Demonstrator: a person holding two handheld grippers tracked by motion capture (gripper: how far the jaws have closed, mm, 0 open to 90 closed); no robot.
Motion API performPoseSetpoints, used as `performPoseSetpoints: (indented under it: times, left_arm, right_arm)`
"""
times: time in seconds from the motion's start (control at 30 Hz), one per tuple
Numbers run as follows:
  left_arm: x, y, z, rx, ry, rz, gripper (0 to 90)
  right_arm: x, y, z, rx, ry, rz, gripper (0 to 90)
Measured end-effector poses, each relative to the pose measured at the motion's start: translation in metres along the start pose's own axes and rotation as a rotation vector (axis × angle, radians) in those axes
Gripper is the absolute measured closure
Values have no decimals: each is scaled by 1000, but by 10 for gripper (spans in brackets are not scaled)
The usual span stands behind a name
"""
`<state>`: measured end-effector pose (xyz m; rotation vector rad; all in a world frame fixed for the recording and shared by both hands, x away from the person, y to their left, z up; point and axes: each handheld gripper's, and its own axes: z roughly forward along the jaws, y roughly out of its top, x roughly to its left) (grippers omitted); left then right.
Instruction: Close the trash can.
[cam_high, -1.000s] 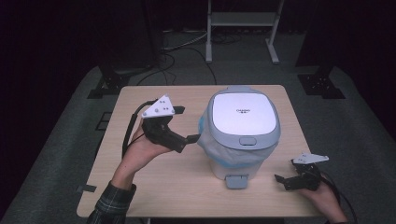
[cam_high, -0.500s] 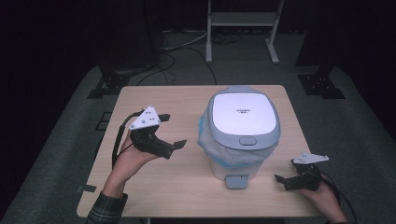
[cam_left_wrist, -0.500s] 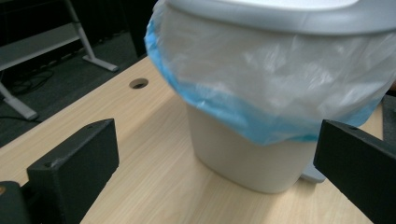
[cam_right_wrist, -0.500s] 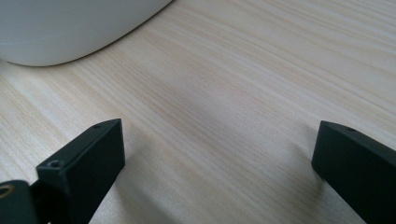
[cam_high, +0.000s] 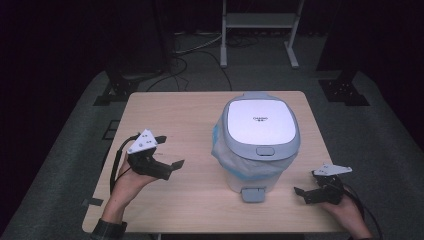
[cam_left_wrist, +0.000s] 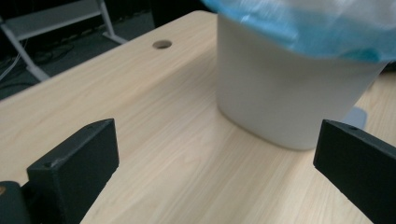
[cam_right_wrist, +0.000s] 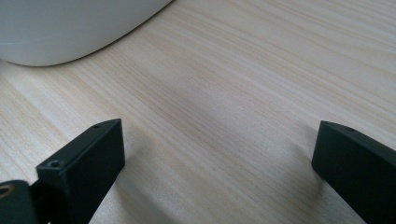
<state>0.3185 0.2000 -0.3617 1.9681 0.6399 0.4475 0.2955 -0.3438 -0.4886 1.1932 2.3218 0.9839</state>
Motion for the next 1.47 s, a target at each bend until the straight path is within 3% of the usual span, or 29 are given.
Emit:
performPoseSetpoints:
  times: [0.37, 0.63, 1.17, 1.47]
  left_arm:
    - [11, -39, -4, 44, 58, -47, 0]
    - [16, -71, -2, 121, 104, -72, 0]
    - [19, -114, 2, 266, 135, -84, 0]
    - [20, -127, 6, 313, 138, -90, 0]
  right_arm:
    - [0, 0, 0, 0, 0, 0, 16]
    - [0, 0, 0, 0, 0, 0, 16]
    - [0, 0, 0, 0, 0, 1, 16]
    - [0, 0, 0, 0, 0, 0, 16]
